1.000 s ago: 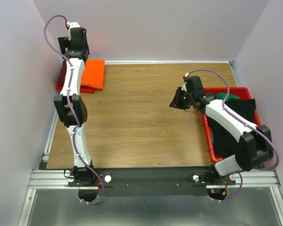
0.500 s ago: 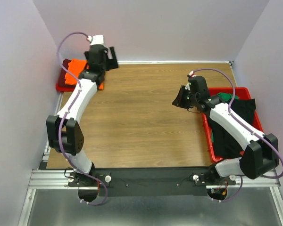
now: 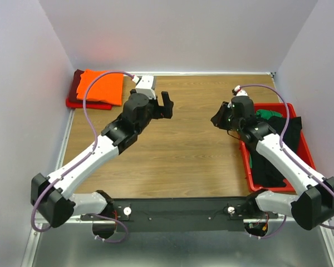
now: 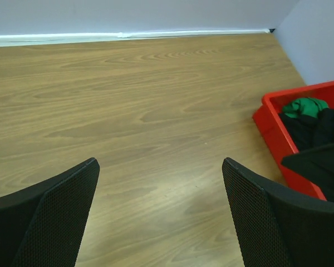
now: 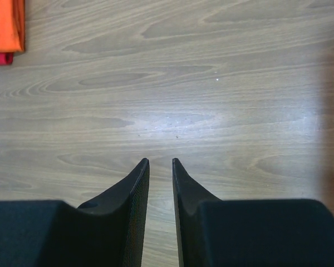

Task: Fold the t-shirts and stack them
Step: Reset both grippers

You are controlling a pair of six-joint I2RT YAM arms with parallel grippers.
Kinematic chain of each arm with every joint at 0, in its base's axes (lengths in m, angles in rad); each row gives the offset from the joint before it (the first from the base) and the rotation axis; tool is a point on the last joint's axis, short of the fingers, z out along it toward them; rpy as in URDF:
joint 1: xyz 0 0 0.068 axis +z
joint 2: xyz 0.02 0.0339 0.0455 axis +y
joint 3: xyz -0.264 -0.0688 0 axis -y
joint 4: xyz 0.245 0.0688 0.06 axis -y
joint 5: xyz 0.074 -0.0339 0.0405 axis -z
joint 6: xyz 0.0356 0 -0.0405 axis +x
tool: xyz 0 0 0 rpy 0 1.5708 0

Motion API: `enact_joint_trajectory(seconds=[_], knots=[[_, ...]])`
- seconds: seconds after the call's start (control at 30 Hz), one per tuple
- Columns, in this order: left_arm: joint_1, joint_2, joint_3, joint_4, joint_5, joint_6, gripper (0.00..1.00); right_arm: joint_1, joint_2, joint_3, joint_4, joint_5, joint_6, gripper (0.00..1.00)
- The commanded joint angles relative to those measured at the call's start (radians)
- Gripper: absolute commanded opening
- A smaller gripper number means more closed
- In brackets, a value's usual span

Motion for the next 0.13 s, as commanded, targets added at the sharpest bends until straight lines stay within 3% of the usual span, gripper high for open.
enact_joint_trajectory(seconds=[0.0,0.1], knots=[[-0.008,-0.067,-0.043,0.031,-0.044,-0.004,0.98,0.007,-0.020,-0.016,0.040,0.053,-0.012,0.30],[-0.006,-0.095,-0.037,0.005,-0.044,0.008,0.98,0.007,-0.035,-0.022,0.040,0.073,-0.012,0.30]])
